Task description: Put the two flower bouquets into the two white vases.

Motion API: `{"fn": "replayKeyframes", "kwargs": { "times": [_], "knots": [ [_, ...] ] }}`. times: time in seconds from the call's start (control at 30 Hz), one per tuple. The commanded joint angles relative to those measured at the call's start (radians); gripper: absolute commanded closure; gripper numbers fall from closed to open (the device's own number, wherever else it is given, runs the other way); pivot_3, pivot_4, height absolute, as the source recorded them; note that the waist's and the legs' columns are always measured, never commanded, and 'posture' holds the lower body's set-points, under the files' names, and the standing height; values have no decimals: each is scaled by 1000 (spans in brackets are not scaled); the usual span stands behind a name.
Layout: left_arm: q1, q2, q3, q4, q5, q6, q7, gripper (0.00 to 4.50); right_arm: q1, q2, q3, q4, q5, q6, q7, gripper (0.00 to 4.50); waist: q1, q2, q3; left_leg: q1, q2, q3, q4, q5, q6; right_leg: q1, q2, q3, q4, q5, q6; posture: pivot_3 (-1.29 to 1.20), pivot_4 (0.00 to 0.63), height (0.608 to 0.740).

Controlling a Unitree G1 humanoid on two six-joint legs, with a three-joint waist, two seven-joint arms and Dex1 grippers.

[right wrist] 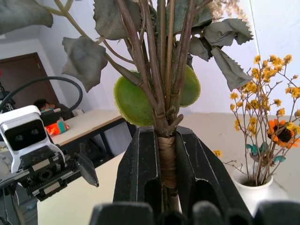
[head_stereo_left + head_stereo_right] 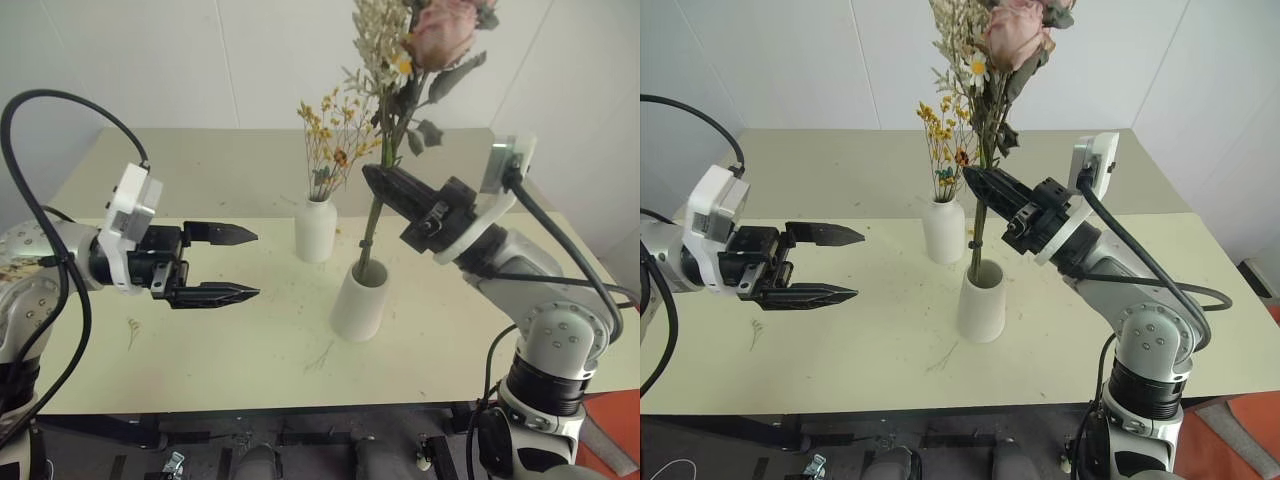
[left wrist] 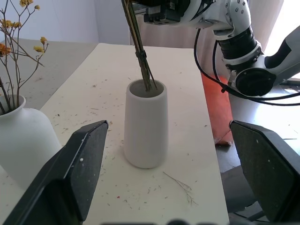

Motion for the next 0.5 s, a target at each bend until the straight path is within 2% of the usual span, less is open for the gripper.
{"fn": "replayKeyframes", "kwargs": {
  "times": [0.03,0.33,0.5],
  "knots": [
    [-10,14,10,-14,-1,-3,-5,0,4,-19,-4,-30,33,-47,3,4282,0,0,0,0,0,0,0,0,0,0,0,0,0,0,0,0,150,740],
    [-11,14,11,-16,3,-4,7,0,32,-46,24,-2,16,-78,13,4282,0,0,0,0,0,0,0,0,0,0,0,0,0,0,0,0,150,740],
    [1,4,16,-27,-2,-5,17,0,67,-57,66,25,-45,-118,43,4282,0,0,0,0,0,0,0,0,0,0,0,0,0,0,0,0,150,740]
  ]
}}
